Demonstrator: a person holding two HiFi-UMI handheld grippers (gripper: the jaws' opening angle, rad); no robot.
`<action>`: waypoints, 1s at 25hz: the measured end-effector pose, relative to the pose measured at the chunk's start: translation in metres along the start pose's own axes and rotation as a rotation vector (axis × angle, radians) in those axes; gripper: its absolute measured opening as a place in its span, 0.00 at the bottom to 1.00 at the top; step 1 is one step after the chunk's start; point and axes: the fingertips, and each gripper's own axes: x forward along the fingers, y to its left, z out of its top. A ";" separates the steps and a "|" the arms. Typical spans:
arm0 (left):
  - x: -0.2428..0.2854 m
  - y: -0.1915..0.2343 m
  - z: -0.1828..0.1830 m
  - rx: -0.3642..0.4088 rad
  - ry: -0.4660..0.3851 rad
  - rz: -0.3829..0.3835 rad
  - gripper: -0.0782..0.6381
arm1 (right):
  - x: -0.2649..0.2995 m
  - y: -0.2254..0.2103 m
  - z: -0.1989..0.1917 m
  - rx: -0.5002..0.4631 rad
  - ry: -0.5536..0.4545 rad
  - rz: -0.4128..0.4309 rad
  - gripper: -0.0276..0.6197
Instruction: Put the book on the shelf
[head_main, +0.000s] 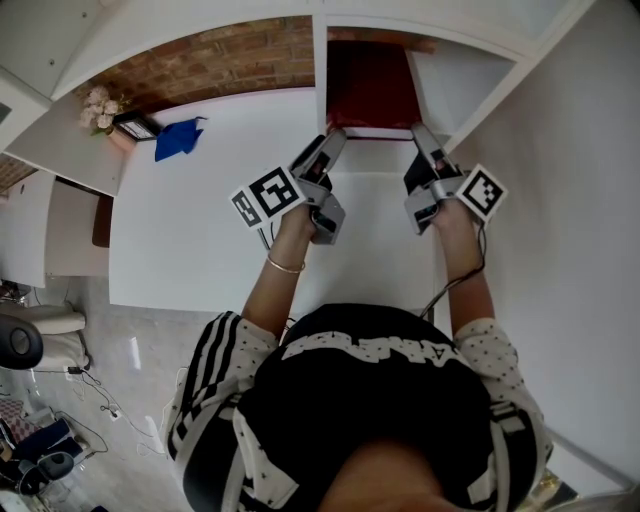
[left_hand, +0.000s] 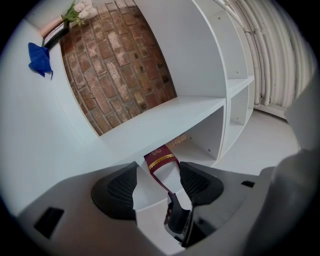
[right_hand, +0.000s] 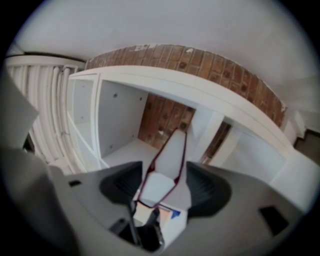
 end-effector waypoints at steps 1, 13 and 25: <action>-0.003 0.001 0.000 0.000 -0.004 0.005 0.51 | -0.003 0.000 0.000 -0.001 -0.005 -0.003 0.46; -0.031 -0.007 -0.016 0.112 -0.022 0.047 0.42 | -0.050 -0.003 0.008 -0.150 -0.044 -0.071 0.43; -0.052 -0.034 -0.045 0.459 0.017 0.063 0.16 | -0.089 0.037 0.006 -0.519 -0.093 -0.018 0.11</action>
